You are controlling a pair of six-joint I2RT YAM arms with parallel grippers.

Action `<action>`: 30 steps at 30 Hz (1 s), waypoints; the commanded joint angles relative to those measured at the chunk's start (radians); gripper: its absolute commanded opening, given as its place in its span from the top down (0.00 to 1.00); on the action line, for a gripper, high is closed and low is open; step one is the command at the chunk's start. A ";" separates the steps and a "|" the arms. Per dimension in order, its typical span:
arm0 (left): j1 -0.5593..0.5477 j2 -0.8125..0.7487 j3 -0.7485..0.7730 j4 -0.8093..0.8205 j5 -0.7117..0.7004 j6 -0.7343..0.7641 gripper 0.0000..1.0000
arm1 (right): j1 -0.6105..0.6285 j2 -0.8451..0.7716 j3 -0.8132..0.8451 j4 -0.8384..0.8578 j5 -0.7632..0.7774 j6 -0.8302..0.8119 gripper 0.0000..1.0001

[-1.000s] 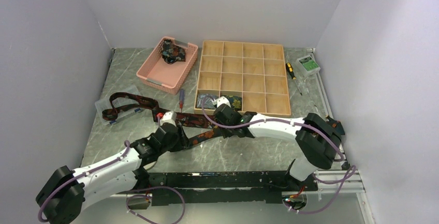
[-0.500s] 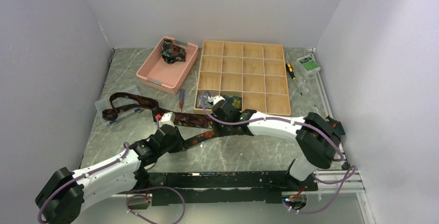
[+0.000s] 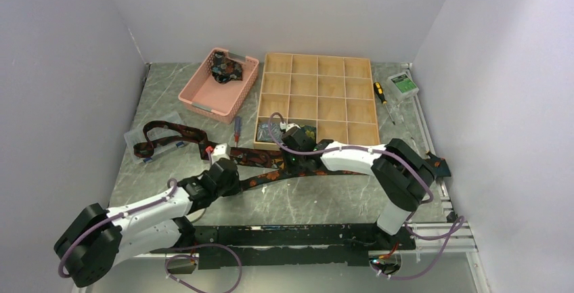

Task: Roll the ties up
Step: Roll the tie at the center of the board.

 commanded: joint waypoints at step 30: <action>0.003 -0.081 0.127 -0.275 -0.099 -0.058 0.48 | 0.057 0.068 0.252 -0.027 -0.182 0.038 0.82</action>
